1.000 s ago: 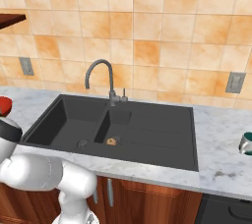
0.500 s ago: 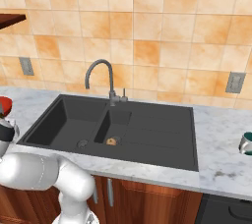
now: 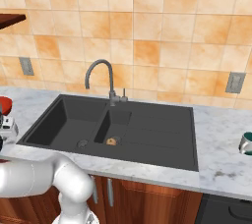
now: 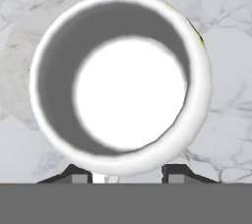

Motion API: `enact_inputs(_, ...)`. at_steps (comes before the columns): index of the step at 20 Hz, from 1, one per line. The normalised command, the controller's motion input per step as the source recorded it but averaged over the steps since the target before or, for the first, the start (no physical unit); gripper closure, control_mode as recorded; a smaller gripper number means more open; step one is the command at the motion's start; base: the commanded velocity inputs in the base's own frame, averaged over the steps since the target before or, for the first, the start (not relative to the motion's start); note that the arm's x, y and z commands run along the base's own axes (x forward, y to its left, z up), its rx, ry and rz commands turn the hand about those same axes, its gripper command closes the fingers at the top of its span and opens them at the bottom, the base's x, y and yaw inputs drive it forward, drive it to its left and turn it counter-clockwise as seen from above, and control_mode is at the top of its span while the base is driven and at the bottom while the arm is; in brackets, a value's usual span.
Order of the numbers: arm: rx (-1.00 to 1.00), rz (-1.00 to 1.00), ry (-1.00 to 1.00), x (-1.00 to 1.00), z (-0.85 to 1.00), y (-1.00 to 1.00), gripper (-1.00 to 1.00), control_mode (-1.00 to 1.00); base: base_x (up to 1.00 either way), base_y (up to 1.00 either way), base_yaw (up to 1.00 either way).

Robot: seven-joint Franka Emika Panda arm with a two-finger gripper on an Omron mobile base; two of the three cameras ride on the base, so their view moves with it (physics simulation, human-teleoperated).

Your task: Clear the mugs and bowl far away from the sink.

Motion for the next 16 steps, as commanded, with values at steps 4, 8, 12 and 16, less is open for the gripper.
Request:
enact_inputs(4,0.00,0.00,0.00,0.00,-0.25,0.00,1.00,-1.00,0.00,0.00,0.00)
enact_inputs(8,0.00,0.00,0.00,0.00,-0.30,0.00,1.00,-1.00,0.00,0.00,0.00)
enact_inputs(12,0.00,0.00,0.01,0.00,-0.06,0.00,1.00,-1.00,0.00,0.00,0.00)
enact_inputs(16,0.00,0.01,0.16,0.00,-0.66,-0.06,1.00,-1.00,0.00,0.00,0.00)
